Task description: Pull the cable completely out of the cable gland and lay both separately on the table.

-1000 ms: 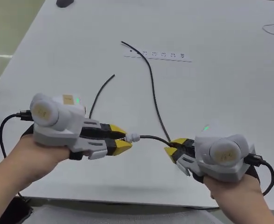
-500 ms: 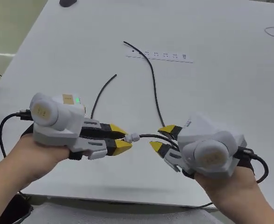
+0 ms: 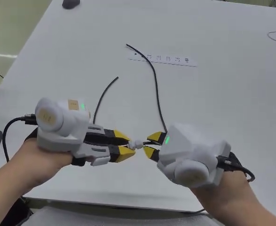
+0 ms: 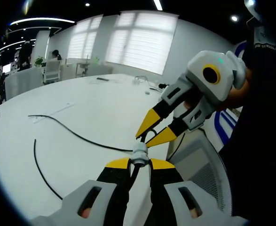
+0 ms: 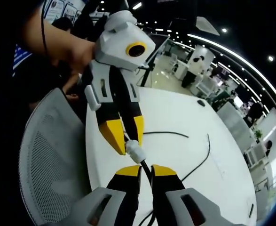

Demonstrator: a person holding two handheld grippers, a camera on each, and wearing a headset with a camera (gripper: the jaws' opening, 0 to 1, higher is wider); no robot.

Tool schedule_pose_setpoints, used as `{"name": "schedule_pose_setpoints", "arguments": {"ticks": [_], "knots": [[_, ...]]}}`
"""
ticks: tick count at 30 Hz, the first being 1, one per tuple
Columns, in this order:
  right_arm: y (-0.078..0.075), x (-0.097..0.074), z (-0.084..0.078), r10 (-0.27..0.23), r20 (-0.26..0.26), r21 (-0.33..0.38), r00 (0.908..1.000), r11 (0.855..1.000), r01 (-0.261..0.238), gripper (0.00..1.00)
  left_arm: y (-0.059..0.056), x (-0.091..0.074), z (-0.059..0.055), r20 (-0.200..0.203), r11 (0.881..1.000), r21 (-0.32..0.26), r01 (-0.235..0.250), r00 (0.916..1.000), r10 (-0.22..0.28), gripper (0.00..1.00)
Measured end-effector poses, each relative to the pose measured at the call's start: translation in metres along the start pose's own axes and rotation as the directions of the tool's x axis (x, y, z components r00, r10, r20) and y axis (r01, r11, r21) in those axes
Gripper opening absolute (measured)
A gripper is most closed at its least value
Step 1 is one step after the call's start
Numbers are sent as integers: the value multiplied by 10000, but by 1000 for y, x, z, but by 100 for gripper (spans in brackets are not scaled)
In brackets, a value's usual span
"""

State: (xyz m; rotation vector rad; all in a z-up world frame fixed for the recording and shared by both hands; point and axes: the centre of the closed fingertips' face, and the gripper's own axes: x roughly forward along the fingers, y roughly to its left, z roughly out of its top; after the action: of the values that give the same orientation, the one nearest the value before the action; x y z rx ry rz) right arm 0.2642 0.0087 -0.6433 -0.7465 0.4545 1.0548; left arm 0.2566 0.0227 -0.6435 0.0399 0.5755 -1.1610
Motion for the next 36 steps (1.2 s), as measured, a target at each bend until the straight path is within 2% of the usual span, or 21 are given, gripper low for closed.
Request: {"name": "schedule_pose_setpoints", "arguments": {"ticks": [8, 17, 23, 27, 30, 36], "knots": [[5, 0, -4, 199, 110, 230, 9997, 9995, -201, 2, -2, -1, 0, 31, 9999, 63, 90, 10000, -90, 15], [9, 1, -7, 243, 331, 1280, 9992, 9914, -284, 0, -3, -1, -2, -108, 9998, 93, 159, 9998, -158, 15], [8, 4, -11, 81, 577, 2076, 9983, 9780, -199, 0, -2, 0, -3, -123, 9999, 84, 78, 9999, -77, 15], [7, 4, -14, -54, 744, 2911, 9972, 9565, -165, 0, -2, 2, -3, -103, 10000, 17, 27, 9999, -27, 15], [5, 4, -21, -207, 619, 2925, 9979, 9562, 17, 0, -1, 2, -3, -65, 10000, -9, -24, 10000, 24, 15], [0, 3, -38, -374, 350, 3374, 9987, 9411, 235, 0, -1, 2, -2, 37, 9999, -118, -23, 10000, 23, 15]]}}
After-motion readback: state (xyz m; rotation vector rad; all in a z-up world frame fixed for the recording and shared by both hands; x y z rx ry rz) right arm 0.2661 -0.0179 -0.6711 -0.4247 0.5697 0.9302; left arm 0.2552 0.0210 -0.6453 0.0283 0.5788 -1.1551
